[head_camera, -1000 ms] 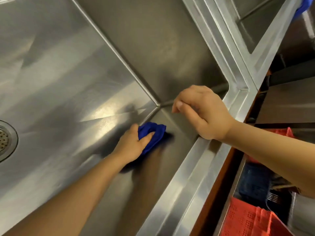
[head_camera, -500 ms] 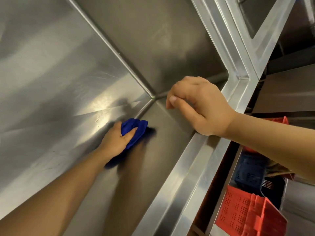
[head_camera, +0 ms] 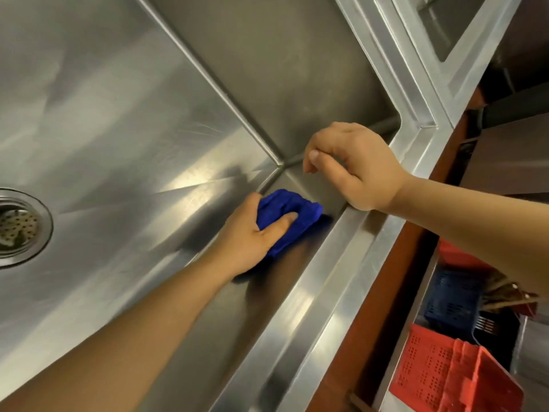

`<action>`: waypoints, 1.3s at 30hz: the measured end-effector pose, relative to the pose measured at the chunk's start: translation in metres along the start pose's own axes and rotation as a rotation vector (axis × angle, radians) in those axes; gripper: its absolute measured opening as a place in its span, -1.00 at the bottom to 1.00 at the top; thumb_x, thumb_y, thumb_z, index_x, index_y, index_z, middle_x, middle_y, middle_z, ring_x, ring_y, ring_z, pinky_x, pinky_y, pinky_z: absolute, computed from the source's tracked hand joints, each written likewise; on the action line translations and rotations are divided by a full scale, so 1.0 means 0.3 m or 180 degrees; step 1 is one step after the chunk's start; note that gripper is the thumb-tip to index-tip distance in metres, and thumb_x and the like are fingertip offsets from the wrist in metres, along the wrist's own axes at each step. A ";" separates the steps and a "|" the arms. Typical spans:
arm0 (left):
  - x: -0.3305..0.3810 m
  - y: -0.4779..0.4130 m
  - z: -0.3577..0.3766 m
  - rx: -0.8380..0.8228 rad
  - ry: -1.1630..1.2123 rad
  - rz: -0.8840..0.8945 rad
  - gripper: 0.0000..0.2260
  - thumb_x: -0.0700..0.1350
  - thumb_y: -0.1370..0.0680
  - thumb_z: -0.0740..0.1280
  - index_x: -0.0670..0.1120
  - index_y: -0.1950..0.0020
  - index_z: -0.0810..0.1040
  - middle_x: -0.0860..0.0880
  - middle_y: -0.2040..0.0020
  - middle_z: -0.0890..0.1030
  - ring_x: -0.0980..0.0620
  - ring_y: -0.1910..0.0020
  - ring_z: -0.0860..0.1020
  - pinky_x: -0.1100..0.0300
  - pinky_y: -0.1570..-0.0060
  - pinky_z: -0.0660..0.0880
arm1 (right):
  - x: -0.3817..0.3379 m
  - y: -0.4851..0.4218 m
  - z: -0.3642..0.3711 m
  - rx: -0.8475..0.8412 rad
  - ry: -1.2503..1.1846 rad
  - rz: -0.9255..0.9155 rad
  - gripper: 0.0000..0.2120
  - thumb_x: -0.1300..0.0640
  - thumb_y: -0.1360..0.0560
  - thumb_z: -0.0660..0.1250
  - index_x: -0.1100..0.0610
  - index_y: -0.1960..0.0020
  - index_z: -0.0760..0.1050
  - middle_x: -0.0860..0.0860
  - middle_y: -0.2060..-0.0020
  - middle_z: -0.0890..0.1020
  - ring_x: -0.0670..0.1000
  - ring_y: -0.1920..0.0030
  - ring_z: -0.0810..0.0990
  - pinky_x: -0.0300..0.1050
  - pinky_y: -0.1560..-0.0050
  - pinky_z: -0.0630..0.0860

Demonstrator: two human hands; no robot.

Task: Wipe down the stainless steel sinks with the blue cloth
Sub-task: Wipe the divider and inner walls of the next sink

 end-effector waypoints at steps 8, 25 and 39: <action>0.012 0.283 -0.064 -0.0252 0.0154 0.0057 -0.64 0.21 -0.43 0.40 0.02 -0.04 0.42 0.15 0.08 0.56 0.27 0.11 0.53 0.40 0.12 0.42 | -0.105 0.004 -0.014 0.0137 0.0032 0.0103 -0.66 0.07 -0.55 0.08 0.17 0.15 0.58 0.04 0.27 0.62 0.09 0.22 0.54 0.01 0.06 0.46; -0.202 0.202 -0.086 -0.0245 0.0027 -0.0112 -0.76 0.07 -0.50 0.36 -0.01 -0.04 0.42 0.06 0.06 0.56 0.14 0.10 0.53 0.30 0.12 0.43 | -0.262 0.031 0.074 0.0353 -0.0163 -0.0115 -0.81 0.28 -0.51 0.21 0.19 0.20 0.58 -0.03 0.32 0.58 0.00 0.28 0.52 -0.17 0.17 0.39; -0.245 0.147 -0.084 -0.0171 -0.0109 0.0106 -0.80 0.06 -0.51 0.37 0.02 0.01 0.41 0.04 0.09 0.55 0.06 0.10 0.53 0.17 0.07 0.45 | -0.271 0.027 0.086 0.0285 -0.0202 -0.0164 -0.79 0.25 -0.52 0.19 0.18 0.20 0.57 -0.06 0.31 0.57 -0.02 0.27 0.52 -0.15 0.21 0.43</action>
Point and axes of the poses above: each hand's wrist, its own y-axis away from the middle knuckle, its own z-axis out of the palm, x = y × z, the point moved 9 cm from there along -y, towards the middle knuckle
